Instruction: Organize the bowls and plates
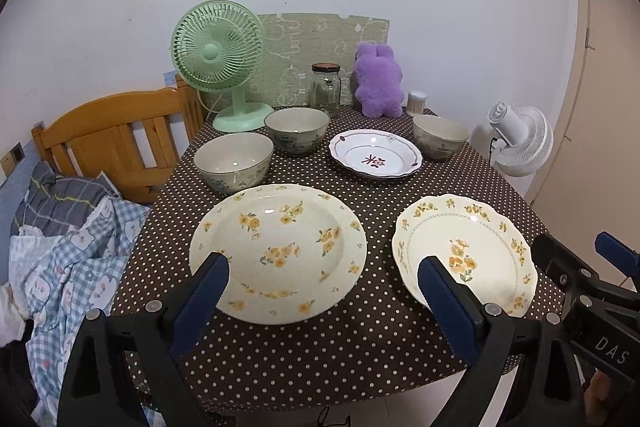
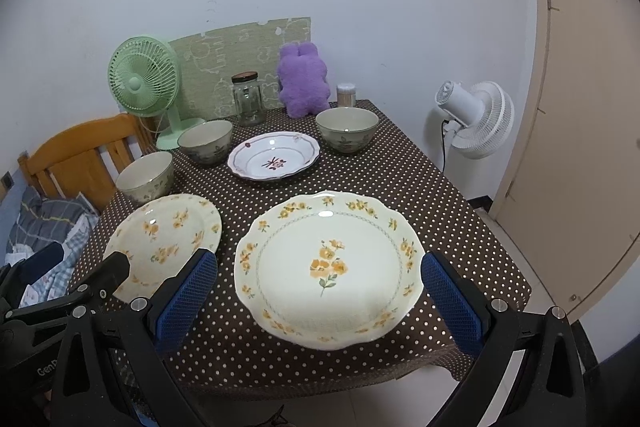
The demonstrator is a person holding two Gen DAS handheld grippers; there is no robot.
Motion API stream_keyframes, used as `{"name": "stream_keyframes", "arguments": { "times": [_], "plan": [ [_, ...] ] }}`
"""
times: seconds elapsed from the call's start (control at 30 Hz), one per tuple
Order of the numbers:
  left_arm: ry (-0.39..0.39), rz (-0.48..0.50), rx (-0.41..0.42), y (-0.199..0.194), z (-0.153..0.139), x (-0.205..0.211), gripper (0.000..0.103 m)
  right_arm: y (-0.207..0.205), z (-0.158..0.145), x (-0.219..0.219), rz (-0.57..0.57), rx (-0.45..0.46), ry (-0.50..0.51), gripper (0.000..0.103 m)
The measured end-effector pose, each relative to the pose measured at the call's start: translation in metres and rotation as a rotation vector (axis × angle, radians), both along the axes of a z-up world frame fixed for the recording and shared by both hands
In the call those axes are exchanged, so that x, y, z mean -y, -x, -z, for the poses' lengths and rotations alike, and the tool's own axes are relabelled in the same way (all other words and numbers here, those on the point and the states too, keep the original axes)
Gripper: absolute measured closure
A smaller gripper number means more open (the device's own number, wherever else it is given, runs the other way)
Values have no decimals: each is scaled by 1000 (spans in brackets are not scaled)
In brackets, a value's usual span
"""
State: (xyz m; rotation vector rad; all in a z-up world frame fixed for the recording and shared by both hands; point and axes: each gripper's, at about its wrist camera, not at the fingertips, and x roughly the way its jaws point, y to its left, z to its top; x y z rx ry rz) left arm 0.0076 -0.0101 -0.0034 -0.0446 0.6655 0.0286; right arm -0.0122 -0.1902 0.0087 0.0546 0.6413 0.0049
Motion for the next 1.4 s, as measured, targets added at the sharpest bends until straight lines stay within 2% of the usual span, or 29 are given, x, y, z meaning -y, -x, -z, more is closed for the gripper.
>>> {"name": "stream_keyframes", "arguments": {
  "times": [0.37, 0.43, 0.5, 0.57, 0.83, 1.23, 1.4],
  "plan": [
    [-1, 52, -34, -28, 7, 23, 10, -26, 6, 22, 82, -53, -3, 0],
    [-8, 56, -49, -37, 11, 31, 13, -34, 9, 28, 82, -62, -4, 0],
    [-13, 46, -55, -46, 14, 39, 14, -45, 13, 36, 71, -68, -6, 1],
    [-7, 34, -70, -55, 18, 46, 18, -58, 17, 43, 52, -81, 2, 4],
    [18, -17, -174, -87, 42, 78, 34, -105, 39, 68, -25, -162, 15, 6],
    [36, -103, -334, -108, 83, 95, 51, -141, 81, 87, -99, -301, 4, 16],
    [44, -125, -384, -112, 97, 97, 56, -150, 98, 88, -117, -355, -4, 24]
  ]
}}
